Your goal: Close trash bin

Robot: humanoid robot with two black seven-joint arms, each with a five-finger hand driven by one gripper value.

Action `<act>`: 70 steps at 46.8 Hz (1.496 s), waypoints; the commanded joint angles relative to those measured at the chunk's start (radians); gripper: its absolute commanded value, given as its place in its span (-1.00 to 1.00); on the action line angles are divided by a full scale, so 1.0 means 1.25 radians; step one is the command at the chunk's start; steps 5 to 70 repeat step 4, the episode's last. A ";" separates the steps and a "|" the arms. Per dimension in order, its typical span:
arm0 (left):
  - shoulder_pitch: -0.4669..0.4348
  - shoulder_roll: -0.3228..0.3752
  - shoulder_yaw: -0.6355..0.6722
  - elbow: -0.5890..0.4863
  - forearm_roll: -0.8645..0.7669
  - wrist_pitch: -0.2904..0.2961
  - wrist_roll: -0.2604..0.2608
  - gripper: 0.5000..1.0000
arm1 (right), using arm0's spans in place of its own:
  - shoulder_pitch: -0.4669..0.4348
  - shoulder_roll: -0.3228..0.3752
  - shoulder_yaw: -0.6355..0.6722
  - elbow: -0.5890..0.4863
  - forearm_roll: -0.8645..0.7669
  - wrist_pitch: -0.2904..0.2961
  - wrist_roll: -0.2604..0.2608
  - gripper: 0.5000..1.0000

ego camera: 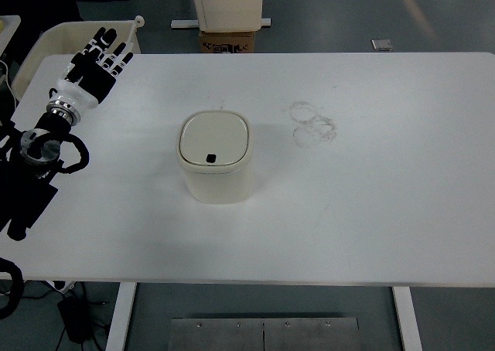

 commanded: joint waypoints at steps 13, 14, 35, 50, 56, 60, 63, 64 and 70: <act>0.010 -0.029 -0.003 0.003 -0.003 0.000 -0.007 1.00 | 0.000 0.000 0.000 0.000 0.000 0.000 0.001 0.97; 0.010 -0.029 -0.003 0.003 -0.003 0.000 -0.007 1.00 | 0.000 0.000 0.000 0.000 0.000 0.000 0.001 0.97; 0.010 -0.029 -0.003 0.003 -0.003 0.000 -0.007 1.00 | 0.000 0.000 0.000 0.000 0.000 0.000 0.001 0.97; 0.010 -0.029 -0.003 0.003 -0.003 0.000 -0.007 1.00 | 0.000 0.000 0.000 0.000 0.000 0.000 0.001 0.97; 0.010 -0.029 -0.003 0.003 -0.003 0.000 -0.007 1.00 | 0.000 0.000 0.000 0.000 0.000 0.000 0.001 0.97; 0.010 -0.029 -0.003 0.003 -0.003 0.000 -0.007 1.00 | 0.000 0.000 0.000 0.000 0.000 0.000 0.001 0.97; 0.010 -0.029 -0.003 0.003 -0.003 0.000 -0.007 1.00 | 0.000 0.000 0.000 0.000 0.000 0.000 0.001 0.97; 0.010 -0.029 -0.003 0.003 -0.003 0.000 -0.007 1.00 | 0.000 0.000 0.000 0.000 0.000 0.000 0.001 0.97; 0.010 -0.029 -0.003 0.003 -0.003 0.000 -0.007 1.00 | 0.000 0.000 0.000 0.000 0.000 0.000 0.001 0.97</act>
